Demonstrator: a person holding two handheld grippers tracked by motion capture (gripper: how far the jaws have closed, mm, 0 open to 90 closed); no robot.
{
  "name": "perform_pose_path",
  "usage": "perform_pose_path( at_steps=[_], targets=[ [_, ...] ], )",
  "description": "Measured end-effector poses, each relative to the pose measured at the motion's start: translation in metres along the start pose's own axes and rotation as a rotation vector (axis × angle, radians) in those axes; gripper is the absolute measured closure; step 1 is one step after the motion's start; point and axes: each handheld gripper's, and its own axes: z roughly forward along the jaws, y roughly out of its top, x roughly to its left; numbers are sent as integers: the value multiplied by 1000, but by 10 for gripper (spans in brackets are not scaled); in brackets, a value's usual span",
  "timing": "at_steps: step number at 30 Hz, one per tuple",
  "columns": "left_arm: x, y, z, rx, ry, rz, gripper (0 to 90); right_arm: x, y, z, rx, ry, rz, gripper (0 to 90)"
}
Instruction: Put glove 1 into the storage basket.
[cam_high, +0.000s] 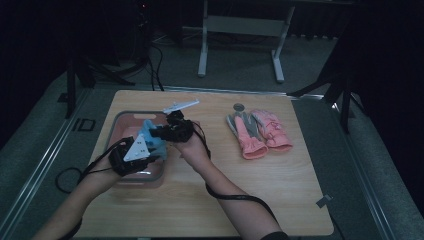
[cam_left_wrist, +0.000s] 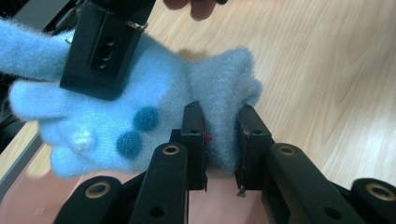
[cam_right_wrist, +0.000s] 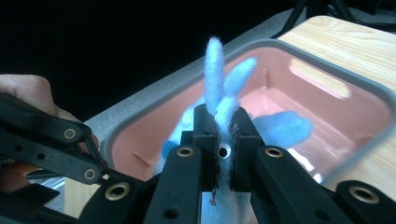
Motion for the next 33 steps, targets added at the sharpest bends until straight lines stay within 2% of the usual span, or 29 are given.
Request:
perform_pose_path(
  at_steps=[4,8,12,16,21,22,23,26,28,30,33],
  targets=[
    [5,-16,-4,7,13,-17,769,6,3,17,12,14,-3,843],
    [8,-24,1,21,7,-32,769,4,0,29,22,16,5,843],
    [11,-34,18,65,-15,-48,768,-9,-10,45,58,6,33,842],
    [14,-40,30,95,-13,-45,768,-21,-17,60,91,10,60,841],
    [18,-43,43,131,-33,-62,767,-33,-22,71,125,1,88,834],
    [19,-43,46,138,-27,-60,766,-35,-23,72,131,1,94,832],
    [20,-42,48,144,-29,-61,766,-35,-23,73,124,-3,93,822],
    [25,-41,56,170,-39,-69,764,-36,-20,75,143,-5,92,743],
    [26,-42,60,187,-30,-71,763,-37,-19,74,151,-2,95,601],
    [29,-43,63,190,-34,-82,761,-38,-18,70,144,-15,97,523],
    [31,-43,68,207,-62,-103,751,-39,-17,60,120,-23,103,454]
  ],
)
